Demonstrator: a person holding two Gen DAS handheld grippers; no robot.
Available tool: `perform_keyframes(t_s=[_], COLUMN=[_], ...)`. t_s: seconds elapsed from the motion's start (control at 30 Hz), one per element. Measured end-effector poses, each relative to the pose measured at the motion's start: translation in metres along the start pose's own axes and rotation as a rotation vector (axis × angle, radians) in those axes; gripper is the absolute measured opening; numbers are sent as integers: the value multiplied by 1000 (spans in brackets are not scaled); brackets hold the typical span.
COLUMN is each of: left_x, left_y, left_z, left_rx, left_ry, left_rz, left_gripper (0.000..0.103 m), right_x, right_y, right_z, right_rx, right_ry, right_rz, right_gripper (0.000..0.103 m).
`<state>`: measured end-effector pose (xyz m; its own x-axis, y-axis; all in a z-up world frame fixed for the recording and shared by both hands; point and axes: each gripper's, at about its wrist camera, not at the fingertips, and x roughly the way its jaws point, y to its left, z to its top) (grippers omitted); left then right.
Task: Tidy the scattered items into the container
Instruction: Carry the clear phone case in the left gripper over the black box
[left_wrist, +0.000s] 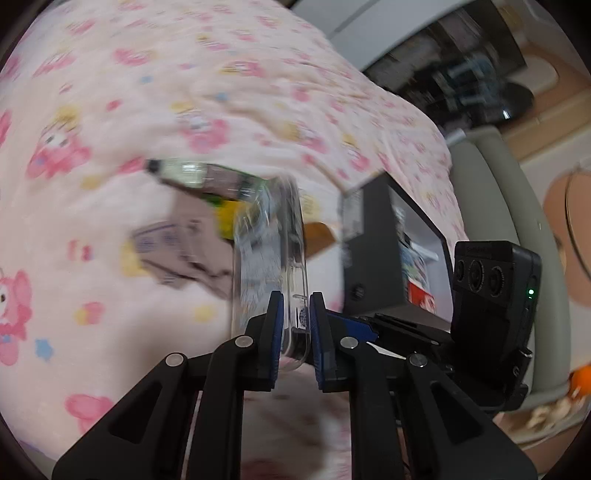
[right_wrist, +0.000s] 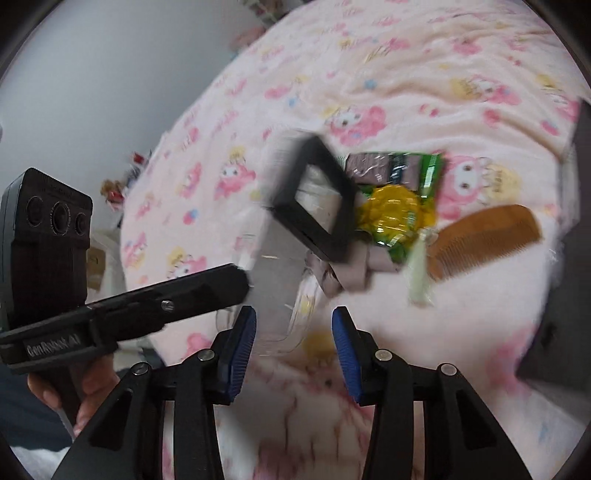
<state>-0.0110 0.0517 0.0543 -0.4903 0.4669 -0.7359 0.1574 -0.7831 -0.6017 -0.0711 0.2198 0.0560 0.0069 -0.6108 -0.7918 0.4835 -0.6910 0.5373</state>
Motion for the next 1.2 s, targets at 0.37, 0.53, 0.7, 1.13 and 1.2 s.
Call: perform_keyframes(t_s=[0.37,0.53,0.7,1.13,1.2], left_x=[71,66,77,115,103], left_y=[-62,-49,-23,-15,-26], left_z=[-14,3,28,17,12], left_rx=[71,39,67,103,130], left_ry=[140,153,238,509,469], left_rz=[25,87,193,167,139], left_gripper=[7,22,31,32,27], right_x=[-69,-60,-31,30,21], right_y=[-67,-74,-79,-91,-88], right_z=[-70,-72,-68,-40,-44], right_rx=[215,225,223,284,289], right_ry=[-138,-138,-82,-61,-95], right_rz=[-98,-85,-118,-52,-29], right_gripper=[40,40,41,55,51])
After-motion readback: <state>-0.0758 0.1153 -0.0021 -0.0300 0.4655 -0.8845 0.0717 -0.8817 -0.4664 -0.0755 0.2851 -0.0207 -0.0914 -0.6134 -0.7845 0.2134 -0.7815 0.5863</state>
